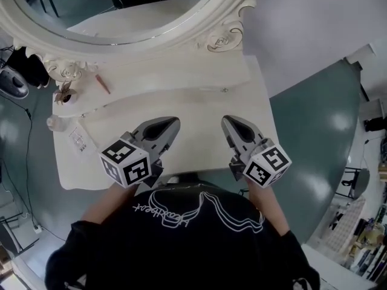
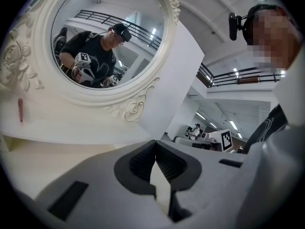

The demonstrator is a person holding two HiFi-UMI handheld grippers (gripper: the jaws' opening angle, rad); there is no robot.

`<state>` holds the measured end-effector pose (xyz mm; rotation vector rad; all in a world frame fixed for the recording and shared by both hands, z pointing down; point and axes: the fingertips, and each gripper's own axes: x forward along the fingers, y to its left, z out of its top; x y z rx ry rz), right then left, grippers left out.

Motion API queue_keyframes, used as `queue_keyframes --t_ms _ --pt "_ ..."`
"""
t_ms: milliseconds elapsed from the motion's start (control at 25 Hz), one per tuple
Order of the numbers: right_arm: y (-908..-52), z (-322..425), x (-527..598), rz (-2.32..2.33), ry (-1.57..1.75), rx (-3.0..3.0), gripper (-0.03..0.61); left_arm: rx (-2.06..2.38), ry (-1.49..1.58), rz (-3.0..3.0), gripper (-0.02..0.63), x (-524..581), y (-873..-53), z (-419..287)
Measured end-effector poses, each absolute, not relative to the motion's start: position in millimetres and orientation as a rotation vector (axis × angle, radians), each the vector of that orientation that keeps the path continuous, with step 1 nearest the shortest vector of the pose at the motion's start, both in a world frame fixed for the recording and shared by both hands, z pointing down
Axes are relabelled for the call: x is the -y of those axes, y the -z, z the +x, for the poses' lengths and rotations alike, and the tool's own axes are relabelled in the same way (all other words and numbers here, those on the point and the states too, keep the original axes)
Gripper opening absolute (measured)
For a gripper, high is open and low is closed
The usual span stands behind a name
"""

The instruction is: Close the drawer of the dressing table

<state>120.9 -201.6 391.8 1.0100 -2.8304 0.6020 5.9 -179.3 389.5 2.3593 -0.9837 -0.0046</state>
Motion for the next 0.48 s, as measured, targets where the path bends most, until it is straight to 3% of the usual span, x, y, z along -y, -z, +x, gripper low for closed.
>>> queue_keyframes --t_ms 480 --pt "-365.3 100.9 149.8 0.94 -0.583 2.922 0.003 0.968 0.044 2.424 0.003 148.2 -365.4 -2.0"
